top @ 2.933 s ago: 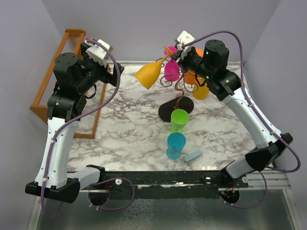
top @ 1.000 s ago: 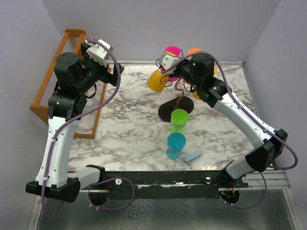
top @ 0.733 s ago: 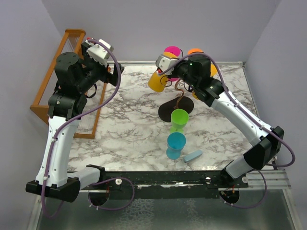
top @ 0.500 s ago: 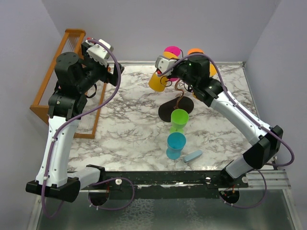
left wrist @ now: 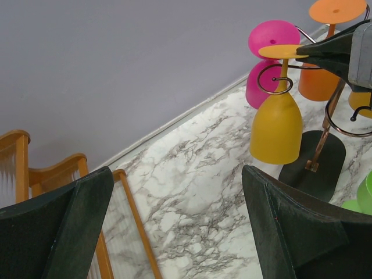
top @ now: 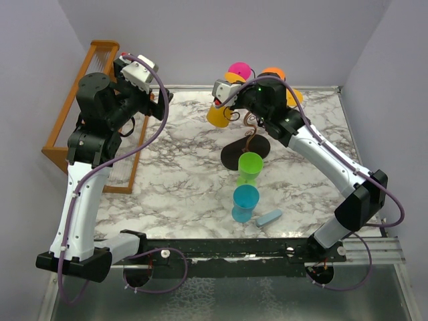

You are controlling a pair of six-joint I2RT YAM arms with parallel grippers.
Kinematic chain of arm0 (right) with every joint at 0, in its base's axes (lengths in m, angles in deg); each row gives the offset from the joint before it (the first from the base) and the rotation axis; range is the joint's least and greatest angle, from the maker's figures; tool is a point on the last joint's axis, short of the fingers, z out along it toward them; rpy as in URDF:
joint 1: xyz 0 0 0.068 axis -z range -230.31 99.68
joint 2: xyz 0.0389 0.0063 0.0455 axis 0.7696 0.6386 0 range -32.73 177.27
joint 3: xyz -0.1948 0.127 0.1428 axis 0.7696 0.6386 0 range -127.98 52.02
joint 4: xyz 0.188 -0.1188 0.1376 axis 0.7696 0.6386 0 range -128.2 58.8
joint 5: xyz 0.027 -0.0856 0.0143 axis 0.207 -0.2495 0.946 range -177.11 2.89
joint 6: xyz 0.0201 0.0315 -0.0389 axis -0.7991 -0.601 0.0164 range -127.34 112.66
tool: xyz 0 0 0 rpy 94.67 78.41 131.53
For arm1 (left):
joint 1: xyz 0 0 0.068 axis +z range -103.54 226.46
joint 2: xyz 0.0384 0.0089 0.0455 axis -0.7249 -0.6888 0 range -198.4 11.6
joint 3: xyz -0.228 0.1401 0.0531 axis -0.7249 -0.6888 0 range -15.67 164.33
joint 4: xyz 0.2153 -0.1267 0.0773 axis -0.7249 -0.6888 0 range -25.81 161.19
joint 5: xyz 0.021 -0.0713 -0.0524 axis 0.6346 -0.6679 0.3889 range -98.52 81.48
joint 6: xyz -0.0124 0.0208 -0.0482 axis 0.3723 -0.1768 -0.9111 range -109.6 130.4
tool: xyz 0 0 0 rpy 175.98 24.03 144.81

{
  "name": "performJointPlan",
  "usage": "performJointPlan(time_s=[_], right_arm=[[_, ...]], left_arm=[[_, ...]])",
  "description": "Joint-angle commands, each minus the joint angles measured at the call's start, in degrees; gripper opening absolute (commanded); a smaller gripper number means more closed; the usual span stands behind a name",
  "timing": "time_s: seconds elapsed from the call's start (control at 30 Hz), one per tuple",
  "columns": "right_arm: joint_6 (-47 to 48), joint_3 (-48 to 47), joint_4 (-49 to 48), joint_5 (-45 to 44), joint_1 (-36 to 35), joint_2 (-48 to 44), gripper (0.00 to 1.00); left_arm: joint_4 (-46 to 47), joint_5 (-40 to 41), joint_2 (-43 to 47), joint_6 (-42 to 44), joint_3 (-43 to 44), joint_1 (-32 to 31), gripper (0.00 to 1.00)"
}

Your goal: Place the wine glass upside down on the wine glass rack

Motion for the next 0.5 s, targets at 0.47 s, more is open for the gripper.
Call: performJointPlan(time_s=[0.47], right_arm=[[0.4, -4.4, 0.8, 4.6, -1.0, 1.7, 0.02]], left_arm=[[1.1, -0.9, 0.4, 0.6, -1.1, 0.3, 0.95]])
